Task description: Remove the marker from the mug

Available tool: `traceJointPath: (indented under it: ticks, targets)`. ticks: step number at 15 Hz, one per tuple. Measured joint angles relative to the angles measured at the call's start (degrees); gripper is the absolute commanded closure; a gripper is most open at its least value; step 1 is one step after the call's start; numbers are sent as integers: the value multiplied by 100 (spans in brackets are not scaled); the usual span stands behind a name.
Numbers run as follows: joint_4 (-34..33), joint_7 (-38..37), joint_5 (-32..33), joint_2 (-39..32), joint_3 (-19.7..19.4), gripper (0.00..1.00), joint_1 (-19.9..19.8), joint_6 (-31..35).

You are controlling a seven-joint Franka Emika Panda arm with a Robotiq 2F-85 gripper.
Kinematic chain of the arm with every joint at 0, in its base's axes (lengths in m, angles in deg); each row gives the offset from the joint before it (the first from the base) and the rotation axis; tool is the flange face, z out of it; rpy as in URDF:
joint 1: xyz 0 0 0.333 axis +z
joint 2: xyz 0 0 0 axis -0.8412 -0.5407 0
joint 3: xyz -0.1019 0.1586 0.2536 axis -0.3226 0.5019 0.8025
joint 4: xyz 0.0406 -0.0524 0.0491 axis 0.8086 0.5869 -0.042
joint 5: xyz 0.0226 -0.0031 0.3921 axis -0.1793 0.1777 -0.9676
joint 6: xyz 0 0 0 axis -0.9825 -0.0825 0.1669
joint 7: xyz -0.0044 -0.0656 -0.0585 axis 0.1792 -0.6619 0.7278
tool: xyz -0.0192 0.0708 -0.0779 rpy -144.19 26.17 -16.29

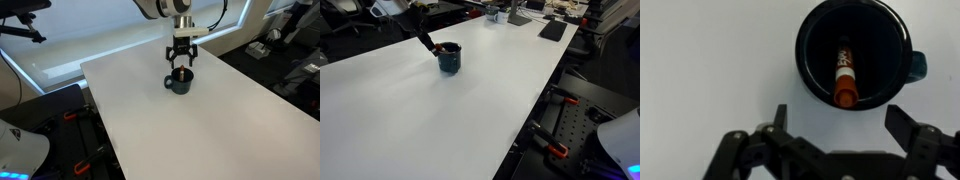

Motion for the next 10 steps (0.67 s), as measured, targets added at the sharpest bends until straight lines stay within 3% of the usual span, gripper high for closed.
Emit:
traceJointPath:
  ticks: [10]
  targets:
    - [133, -177, 151, -45, -60, 0, 5, 227]
